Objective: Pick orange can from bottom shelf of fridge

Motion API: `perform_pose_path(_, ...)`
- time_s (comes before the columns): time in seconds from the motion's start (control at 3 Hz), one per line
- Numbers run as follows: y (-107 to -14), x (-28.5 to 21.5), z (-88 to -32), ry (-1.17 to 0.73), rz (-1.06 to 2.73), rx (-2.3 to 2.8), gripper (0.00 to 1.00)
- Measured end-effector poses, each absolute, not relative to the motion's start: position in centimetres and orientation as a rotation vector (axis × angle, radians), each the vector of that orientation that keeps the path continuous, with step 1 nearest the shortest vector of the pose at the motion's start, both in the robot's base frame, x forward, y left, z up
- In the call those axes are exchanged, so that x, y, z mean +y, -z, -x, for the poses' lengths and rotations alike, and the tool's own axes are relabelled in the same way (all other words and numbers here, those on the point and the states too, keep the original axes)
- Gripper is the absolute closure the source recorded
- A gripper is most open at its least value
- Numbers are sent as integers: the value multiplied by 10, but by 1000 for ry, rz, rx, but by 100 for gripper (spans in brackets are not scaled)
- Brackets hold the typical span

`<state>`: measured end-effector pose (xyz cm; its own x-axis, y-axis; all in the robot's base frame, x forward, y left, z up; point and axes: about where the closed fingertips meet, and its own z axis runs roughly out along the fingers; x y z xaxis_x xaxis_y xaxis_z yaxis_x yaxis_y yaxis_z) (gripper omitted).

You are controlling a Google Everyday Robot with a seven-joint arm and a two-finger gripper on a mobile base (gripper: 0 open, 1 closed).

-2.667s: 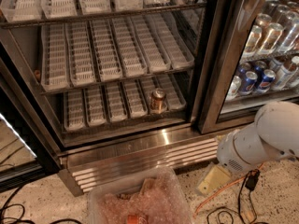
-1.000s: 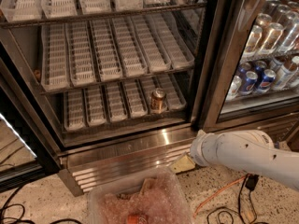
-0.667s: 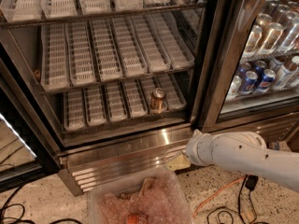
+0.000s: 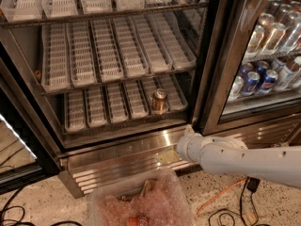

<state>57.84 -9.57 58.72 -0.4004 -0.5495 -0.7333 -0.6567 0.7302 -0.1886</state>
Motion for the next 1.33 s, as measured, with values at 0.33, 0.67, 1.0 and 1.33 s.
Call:
perform_pose_path(0.33, -573, -75, -609, -203, 812, 2015, 0)
perform_pose_path(0.67, -583, -74, -619, -194, 772, 1960, 0)
perform_pose_path(1.0, -583, -74, -619, -194, 772, 1960, 0)
perform_pose_path(1.33, -576, -70, -657, -183, 678, 1923, 0)
